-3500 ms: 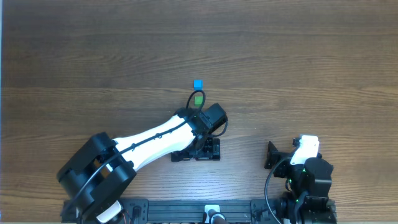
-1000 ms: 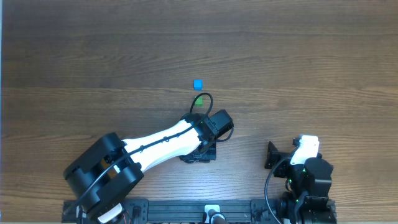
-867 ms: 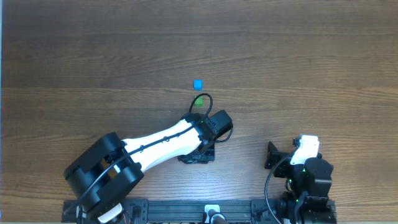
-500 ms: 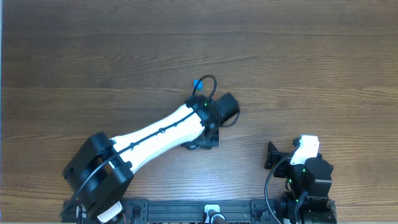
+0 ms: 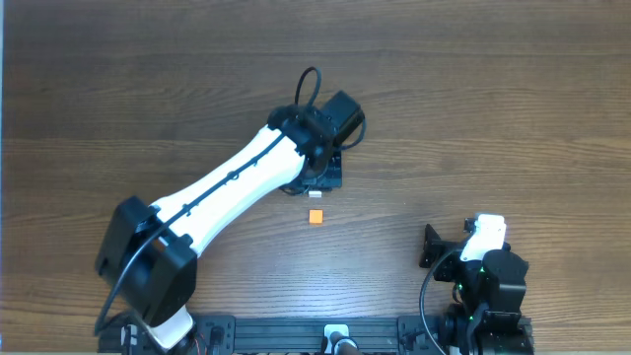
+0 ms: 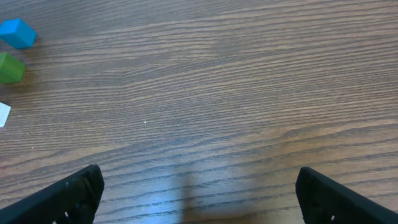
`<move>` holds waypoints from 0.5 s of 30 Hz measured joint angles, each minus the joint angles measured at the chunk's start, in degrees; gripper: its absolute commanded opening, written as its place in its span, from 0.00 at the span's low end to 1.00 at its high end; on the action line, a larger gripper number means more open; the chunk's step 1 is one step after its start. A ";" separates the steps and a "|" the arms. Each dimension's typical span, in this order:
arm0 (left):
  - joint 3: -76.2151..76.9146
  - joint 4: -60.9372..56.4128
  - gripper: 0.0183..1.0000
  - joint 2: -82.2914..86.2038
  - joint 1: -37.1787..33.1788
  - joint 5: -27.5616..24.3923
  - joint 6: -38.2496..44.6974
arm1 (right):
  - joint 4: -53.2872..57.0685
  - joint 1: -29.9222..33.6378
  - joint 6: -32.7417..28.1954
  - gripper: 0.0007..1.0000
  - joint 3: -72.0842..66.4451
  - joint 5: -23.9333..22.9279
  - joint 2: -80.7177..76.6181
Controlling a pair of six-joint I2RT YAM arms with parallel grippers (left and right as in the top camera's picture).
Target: Stack Cubes
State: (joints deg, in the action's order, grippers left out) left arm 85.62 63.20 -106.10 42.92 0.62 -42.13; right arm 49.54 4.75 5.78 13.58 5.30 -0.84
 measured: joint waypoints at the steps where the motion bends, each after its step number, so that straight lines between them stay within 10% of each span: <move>1: 0.46 -0.02 0.02 -0.81 -0.17 -0.20 0.48 | 0.00 0.00 0.00 0.99 -0.02 0.00 0.00; 15: 0.74 -1.09 0.02 -7.10 -0.26 -0.85 2.08 | 0.00 0.00 0.00 0.99 0.00 0.00 0.00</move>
State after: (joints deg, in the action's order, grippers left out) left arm 86.37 62.11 -113.21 42.65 -0.23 -40.05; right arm 49.54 4.75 5.78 13.58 5.30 -0.84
